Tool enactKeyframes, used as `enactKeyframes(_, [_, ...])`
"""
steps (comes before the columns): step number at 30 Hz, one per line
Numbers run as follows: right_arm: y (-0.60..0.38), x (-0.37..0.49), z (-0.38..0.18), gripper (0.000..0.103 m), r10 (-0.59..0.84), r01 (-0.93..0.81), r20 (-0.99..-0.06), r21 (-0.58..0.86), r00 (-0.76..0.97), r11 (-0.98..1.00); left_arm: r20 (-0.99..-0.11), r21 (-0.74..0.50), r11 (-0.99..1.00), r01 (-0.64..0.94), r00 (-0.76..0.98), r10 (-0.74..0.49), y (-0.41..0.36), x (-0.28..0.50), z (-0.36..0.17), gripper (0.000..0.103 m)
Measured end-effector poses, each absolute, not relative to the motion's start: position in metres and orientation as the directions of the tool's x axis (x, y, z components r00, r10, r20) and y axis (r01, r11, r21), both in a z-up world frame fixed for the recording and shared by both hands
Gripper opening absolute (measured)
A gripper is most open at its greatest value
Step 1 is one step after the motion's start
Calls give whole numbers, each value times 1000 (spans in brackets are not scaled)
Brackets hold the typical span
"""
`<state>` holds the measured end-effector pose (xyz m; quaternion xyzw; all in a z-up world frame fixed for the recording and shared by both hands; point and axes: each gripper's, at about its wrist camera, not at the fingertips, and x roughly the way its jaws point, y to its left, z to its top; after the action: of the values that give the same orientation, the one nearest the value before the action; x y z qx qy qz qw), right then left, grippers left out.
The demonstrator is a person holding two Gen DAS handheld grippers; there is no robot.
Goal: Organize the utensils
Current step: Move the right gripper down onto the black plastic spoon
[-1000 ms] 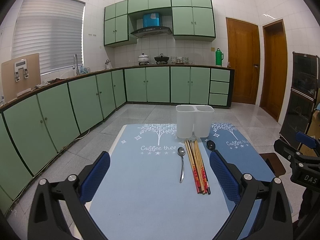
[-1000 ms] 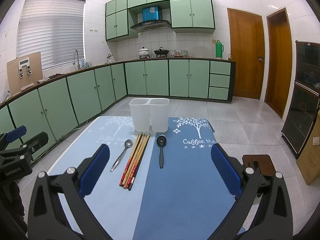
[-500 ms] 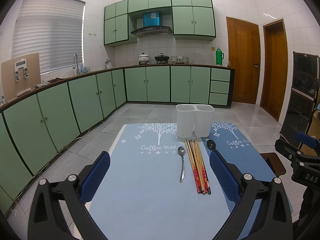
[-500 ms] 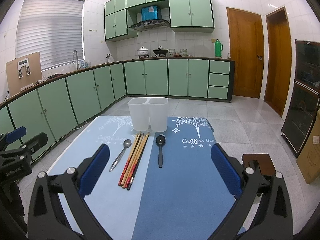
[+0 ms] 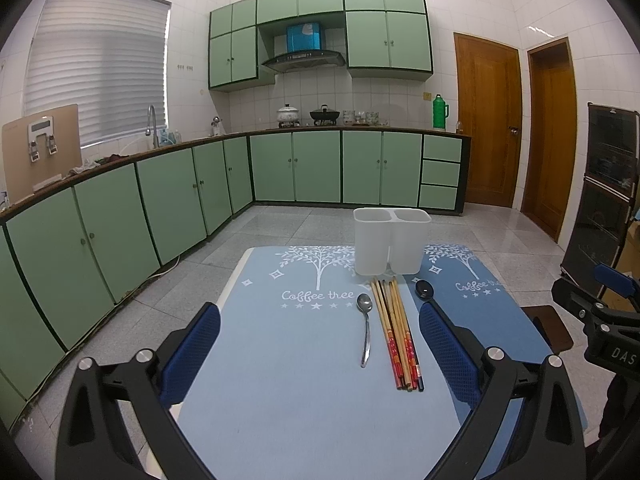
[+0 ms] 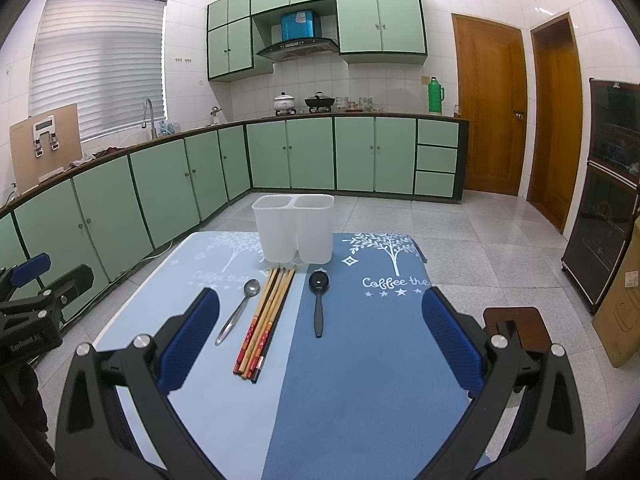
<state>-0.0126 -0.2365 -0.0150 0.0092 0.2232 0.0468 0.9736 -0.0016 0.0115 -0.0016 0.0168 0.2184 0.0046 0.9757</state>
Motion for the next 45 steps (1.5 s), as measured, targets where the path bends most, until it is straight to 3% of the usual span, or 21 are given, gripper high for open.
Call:
enactKeyframes(9, [-248,27,-27,98,95,-77,-501,58,860,995,-475,52,999,-12,879,35,15,36,-23,97])
enactKeyframes(26, [-229,194,-109,93,90,-90,-711,38,697,995,-674,48,999,-12,738,41,21,175,-106,97])
enactKeyframes(30, [-225,228,-132,78,101,-94,-766,53,634,994,-703,49,998,-40,708,63,28,195,-118,95])
enactKeyframes(41, [-216,275,-159,66,76,-84,-813,34,577,996,-729,41,998,-50,681,64,38,218,-130,94])
enactKeyframes(45, [-213,283,-167,57,70,-84,-822,27,565,996,-736,39,998,-39,675,55,35,223,-134,94])
